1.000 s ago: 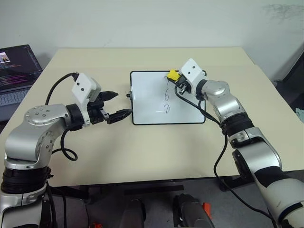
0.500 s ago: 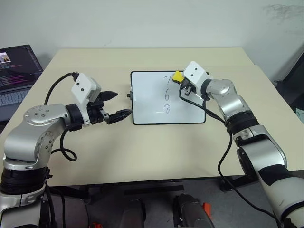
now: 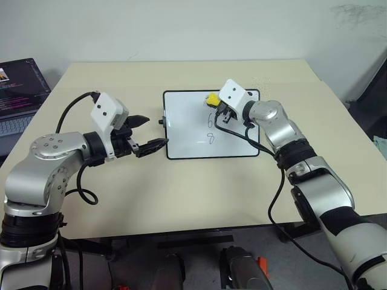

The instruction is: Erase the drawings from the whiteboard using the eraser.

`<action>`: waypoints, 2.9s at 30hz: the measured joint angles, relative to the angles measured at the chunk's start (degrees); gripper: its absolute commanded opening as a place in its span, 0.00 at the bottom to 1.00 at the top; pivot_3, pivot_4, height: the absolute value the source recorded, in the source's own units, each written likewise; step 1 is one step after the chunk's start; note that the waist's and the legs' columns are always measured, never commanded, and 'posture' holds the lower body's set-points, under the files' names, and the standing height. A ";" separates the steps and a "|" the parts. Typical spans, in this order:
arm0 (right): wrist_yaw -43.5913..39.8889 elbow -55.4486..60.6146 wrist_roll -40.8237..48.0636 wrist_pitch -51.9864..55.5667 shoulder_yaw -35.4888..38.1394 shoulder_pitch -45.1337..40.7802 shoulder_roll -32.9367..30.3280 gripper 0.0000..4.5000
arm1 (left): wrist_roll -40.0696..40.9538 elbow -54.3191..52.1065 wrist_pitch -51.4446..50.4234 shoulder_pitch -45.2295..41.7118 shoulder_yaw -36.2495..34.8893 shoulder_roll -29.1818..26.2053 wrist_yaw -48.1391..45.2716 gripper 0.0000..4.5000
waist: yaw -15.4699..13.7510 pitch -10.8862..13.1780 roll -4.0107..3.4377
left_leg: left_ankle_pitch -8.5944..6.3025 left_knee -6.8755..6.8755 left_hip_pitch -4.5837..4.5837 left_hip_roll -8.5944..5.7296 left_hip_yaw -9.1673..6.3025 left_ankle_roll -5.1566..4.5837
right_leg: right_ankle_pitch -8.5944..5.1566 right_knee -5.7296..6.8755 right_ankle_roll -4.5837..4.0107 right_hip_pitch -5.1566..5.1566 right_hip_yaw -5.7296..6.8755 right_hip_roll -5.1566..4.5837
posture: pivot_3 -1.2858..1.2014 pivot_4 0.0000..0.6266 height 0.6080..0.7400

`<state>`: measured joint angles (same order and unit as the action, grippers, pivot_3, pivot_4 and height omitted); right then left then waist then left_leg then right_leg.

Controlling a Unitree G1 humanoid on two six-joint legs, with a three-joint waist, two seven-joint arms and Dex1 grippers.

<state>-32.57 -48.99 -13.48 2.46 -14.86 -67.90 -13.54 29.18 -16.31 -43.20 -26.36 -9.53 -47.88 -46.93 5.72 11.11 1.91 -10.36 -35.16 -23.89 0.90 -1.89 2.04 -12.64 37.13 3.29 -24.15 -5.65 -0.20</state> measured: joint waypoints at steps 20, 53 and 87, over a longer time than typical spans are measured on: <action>0.35 -3.37 -1.34 -2.18 0.07 -1.69 -2.62 0.22 | 0.00 -0.28 1.20 0.23 0.10 0.24 0.04 1.00 | -0.10 0.00 0.00 | 0.00 0.02 -0.01 -0.01 -0.04 0.00 | -0.01 -0.02 -0.01 0.01 0.03 -0.01 | 0.52 0.24 1.00; 0.50 -5.74 -3.88 -3.80 -2.65 -4.01 3.18 0.22 | -0.14 0.98 2.38 -0.81 1.34 0.43 0.01 1.00 | 0.71 0.00 0.00 | 0.00 0.05 -0.01 0.01 -0.15 0.00 | 0.00 0.00 -0.04 0.01 0.09 0.03 | 0.52 0.24 1.00; -2.13 -6.16 -5.76 -7.40 -3.76 -2.79 0.14 0.22 | -0.34 1.05 2.57 -1.35 1.84 0.84 -0.07 1.00 | 0.75 0.00 0.00 | 0.01 0.02 0.05 -0.01 -0.17 0.01 | 0.00 0.09 -0.05 0.04 0.08 0.04 | 0.52 0.24 1.00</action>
<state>-34.71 -55.14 -19.24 -4.94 -18.62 -70.69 -13.40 28.84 -15.26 -40.64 -27.71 -7.70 -47.04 -47.00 6.48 11.11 1.92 -10.35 -35.14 -23.84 0.89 -2.06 2.04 -12.64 37.21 3.24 -24.11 -5.57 -0.16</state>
